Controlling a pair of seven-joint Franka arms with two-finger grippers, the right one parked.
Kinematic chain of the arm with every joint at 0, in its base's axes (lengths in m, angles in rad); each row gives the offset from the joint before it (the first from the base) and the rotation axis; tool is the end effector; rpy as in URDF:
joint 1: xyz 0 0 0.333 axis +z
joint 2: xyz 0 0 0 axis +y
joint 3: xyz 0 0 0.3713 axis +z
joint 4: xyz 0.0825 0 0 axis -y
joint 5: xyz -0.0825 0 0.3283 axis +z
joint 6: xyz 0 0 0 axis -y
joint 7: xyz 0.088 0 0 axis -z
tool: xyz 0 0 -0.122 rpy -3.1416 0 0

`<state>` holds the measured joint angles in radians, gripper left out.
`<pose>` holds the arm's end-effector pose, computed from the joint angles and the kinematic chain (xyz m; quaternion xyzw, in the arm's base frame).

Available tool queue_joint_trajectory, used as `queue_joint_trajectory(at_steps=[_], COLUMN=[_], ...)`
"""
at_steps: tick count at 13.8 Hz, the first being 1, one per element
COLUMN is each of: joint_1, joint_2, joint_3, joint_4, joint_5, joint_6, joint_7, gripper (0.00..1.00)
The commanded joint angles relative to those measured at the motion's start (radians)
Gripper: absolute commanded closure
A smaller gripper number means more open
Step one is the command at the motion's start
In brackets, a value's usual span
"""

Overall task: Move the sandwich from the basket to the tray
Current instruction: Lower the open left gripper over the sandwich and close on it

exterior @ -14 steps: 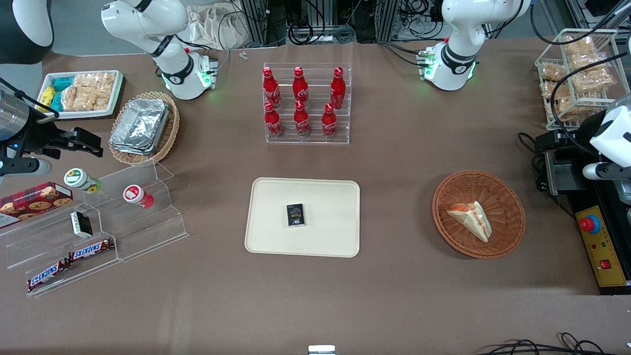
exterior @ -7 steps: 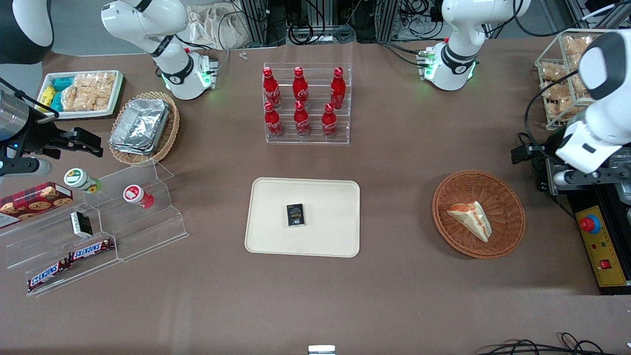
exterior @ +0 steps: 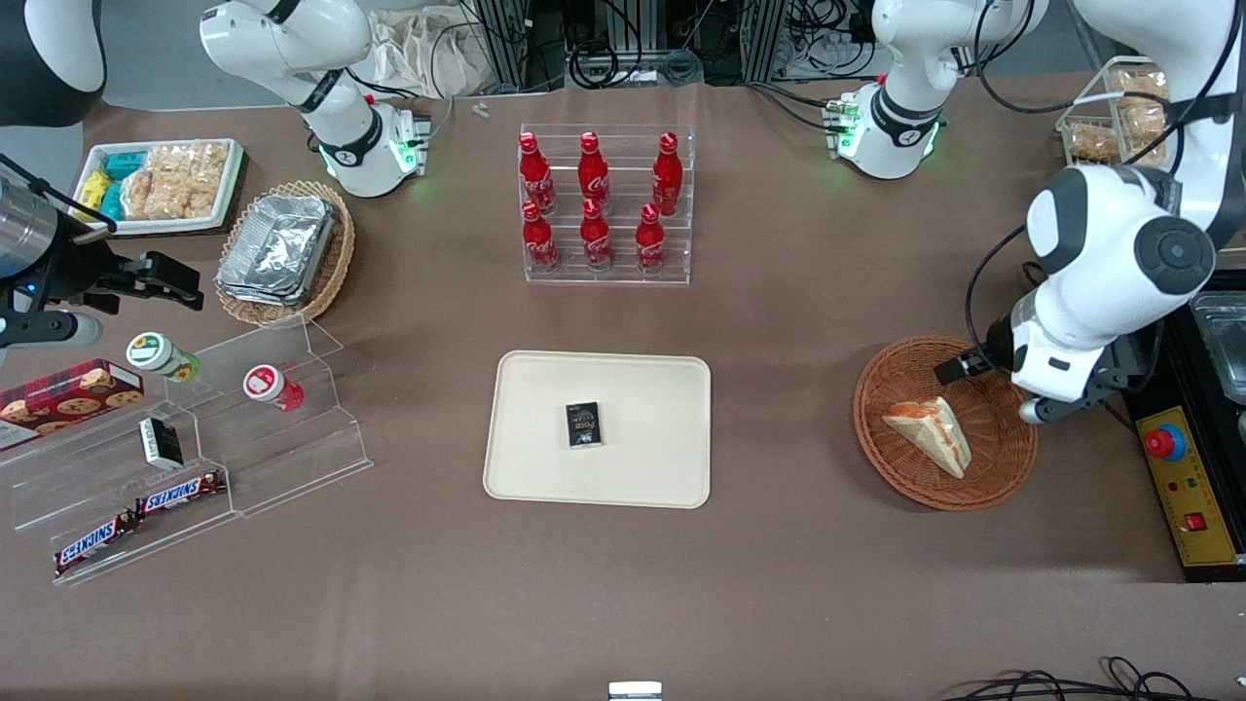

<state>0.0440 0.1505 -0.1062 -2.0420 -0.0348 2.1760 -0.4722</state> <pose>0.5371 -0.0328 0.4406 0.9766 0.2138 -0.0135 0.0193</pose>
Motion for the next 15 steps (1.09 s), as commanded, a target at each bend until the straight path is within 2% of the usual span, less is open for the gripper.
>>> queue_joint_trajectory(at_steps=[1, 5, 8, 15], joint_1=[-0.003, 0.005, -0.001, 0.008], joint_2=[0.111, 0.156, 0.208, 0.285], joint_3=[0.002, 0.003, 0.003, 0.008], joint_4=[0.121, 0.147, 0.140, 0.126], joint_5=[-0.019, -0.023, -0.020, -0.002], joint_6=[-0.007, -0.004, 0.066, 0.137], joint_7=[-0.089, -0.121, -0.198, -0.192], gripper=[0.00, 0.01, 0.01, 0.01])
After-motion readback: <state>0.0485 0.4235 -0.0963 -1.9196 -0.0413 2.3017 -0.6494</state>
